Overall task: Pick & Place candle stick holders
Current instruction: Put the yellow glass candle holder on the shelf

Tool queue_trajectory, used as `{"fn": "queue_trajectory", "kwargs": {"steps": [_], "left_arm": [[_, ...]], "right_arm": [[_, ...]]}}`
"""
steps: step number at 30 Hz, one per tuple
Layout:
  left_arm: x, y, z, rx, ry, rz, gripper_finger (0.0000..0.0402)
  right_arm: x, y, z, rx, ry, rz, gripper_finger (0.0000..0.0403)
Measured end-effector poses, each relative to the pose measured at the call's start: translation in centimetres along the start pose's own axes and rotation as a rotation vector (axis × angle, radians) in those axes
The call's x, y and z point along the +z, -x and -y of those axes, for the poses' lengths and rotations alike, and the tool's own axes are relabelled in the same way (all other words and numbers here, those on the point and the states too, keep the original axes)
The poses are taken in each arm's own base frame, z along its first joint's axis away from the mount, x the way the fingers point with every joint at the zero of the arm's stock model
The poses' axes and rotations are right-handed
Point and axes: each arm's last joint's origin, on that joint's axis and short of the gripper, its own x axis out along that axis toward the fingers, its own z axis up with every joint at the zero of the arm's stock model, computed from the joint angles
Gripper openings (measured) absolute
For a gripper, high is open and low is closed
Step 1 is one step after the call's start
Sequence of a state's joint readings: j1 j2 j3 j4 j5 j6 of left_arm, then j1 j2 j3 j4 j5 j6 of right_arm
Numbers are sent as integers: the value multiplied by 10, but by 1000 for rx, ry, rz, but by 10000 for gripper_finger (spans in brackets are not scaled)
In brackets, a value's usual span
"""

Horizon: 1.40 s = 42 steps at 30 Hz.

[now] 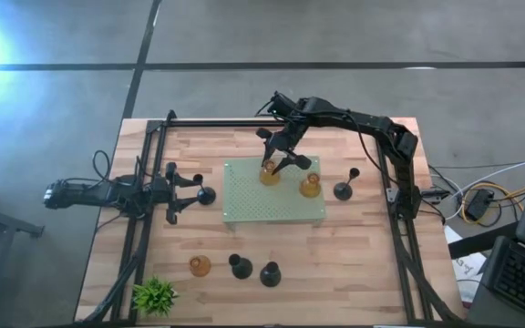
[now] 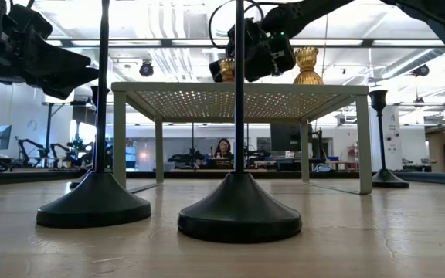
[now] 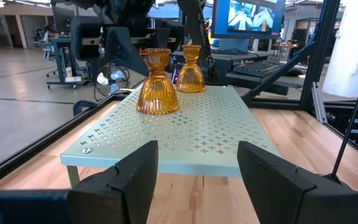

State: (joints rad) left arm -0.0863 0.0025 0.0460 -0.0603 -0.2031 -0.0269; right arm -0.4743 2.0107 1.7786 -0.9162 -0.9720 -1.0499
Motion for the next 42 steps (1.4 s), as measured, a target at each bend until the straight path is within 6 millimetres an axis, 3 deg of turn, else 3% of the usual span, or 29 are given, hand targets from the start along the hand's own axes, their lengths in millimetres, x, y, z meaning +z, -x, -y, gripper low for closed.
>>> {"fn": "queue_trajectory", "kwargs": {"steps": [5,18,29,32,36,40,42], "left_arm": [[0,0,0,0,0,-1,225],[0,0,0,0,0,0,225],[0,0,0,0,0,0,225],[0,0,0,0,0,0,225],[0,0,0,0,0,0,225],[0,0,0,0,0,0,225],[0,0,0,0,0,0,225]], "right_arm": [[9,6,1,-38,-14,-41,190],[56,40,-16,-7,-65,-61,192],[67,44,-11,-60,-124,-28,187],[76,49,-6,-150,-199,-38,165],[85,56,-5,-334,-305,-170,101],[90,59,-11,-346,-336,-214,22],[94,59,-14,-338,-342,-223,14]]}}
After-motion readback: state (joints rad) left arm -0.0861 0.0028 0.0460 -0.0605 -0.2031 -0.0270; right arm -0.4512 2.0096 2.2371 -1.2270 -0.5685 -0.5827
